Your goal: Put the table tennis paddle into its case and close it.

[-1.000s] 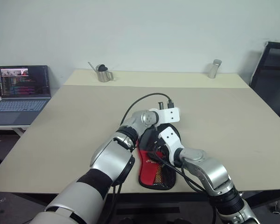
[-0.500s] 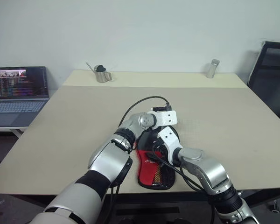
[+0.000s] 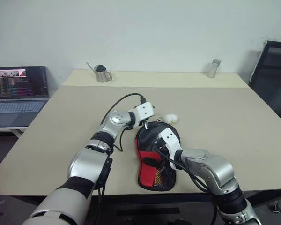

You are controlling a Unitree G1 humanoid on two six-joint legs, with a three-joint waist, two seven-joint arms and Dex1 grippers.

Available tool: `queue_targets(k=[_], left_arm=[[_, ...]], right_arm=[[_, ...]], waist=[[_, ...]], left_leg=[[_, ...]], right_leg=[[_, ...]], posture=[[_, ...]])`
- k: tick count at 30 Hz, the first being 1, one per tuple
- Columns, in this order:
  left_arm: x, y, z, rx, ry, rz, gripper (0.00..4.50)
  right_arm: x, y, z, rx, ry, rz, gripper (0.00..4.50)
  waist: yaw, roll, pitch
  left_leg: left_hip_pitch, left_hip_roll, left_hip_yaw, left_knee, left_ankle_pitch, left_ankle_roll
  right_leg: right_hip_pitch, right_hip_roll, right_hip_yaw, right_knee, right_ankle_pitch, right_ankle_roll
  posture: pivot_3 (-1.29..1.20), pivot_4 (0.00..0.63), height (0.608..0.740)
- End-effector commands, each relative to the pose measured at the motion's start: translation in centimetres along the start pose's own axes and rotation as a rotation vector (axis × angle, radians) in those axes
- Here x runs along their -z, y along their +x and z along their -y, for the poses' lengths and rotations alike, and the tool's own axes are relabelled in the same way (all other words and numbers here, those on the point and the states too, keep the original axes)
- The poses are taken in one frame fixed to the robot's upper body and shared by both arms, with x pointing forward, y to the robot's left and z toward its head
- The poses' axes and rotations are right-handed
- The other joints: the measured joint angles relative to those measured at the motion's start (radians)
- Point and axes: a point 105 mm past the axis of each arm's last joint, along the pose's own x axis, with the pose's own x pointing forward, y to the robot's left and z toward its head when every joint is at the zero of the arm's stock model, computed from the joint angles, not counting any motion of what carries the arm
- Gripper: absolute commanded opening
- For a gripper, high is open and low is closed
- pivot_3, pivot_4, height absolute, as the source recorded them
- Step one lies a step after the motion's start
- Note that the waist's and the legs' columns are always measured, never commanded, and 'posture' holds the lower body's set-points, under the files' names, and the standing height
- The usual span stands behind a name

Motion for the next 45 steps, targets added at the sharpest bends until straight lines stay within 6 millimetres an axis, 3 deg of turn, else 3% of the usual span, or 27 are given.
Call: queue_targets(k=[1,7,13,19,24,27,31,36,45], left_arm=[[-1.1,-1.9,-1.8,-0.045,-0.036,0.104,4.48],[-0.7,-3.8,-0.5,0.033,-0.150,0.206,4.48],[-1.2,-5.4,4.1,0.186,-0.275,0.255,4.48],[-1.3,-5.2,6.1,0.212,-0.312,0.214,4.48],[-0.9,-4.5,7.0,0.224,-0.291,0.178,4.48],[-1.0,-4.6,7.3,0.222,-0.305,0.181,4.48],[-0.9,-4.7,7.7,0.222,-0.314,0.181,4.48],[-0.8,-4.9,7.7,0.216,-0.315,0.172,4.48],[-0.8,-5.0,7.6,0.211,-0.309,0.163,4.48]], right_arm=[[-2.4,-2.4,-1.1,-0.064,-0.067,0.079,4.50],[-3.6,-5.4,-0.4,-0.073,-0.141,0.087,4.50],[-5.9,-9.0,3.6,0.054,-0.281,0.095,4.50],[-7.0,-10.8,7.6,0.161,-0.525,0.025,4.50],[-7.6,-8.6,11.5,0.228,-0.764,-0.013,4.50],[-7.6,-6.5,13.0,0.239,-0.800,-0.010,4.50],[-8.9,-3.6,14.8,0.273,-0.510,0.107,4.50],[-10.0,-1.4,15.9,0.308,-0.312,0.193,4.50],[-7.7,1.4,16.9,0.358,-0.162,0.147,4.50]], waist=[[0.000,0.000,0.000],[0.003,0.000,0.000],[0.000,0.001,0.001],[0.003,0.001,0.001],[-0.001,0.001,0.001],[-0.002,0.001,0.001],[-0.005,0.002,0.001],[0.003,0.002,0.001],[-0.001,0.003,0.002]], left_leg=[[0.000,-0.001,0.000,0.000,0.000,0.000],[-0.001,-0.001,-0.001,0.000,0.000,0.000],[-0.001,-0.001,-0.001,0.000,0.000,0.000],[0.000,0.000,-0.001,0.000,0.000,0.001],[0.001,-0.001,0.001,0.001,0.000,0.001],[0.001,0.000,0.002,0.000,0.000,0.001],[0.001,0.000,0.003,-0.001,0.000,0.001],[0.001,0.000,0.002,-0.001,0.000,0.001],[0.001,-0.001,0.002,-0.001,0.000,0.001]], right_leg=[[0.000,0.000,0.000,0.000,0.000,0.000],[0.001,-0.001,0.000,-0.002,0.000,0.000],[0.001,-0.002,0.004,-0.002,0.000,0.000],[0.002,-0.001,0.003,-0.003,0.000,0.000],[0.001,0.000,0.004,-0.003,0.000,0.000],[0.001,0.001,0.005,-0.002,0.000,0.000],[0.000,0.002,0.005,-0.001,0.000,-0.001],[0.000,0.002,0.005,-0.001,0.003,-0.005],[0.000,0.002,0.007,-0.001,0.003,-0.005]], posture=[[0.00,0.150,0.740],[0.00,0.150,0.740],[0.00,0.150,0.740],[0.00,0.150,0.740],[0.00,0.150,0.740],[0.00,0.150,0.740],[0.00,0.150,0.740],[0.00,0.150,0.740],[0.00,0.150,0.740]])
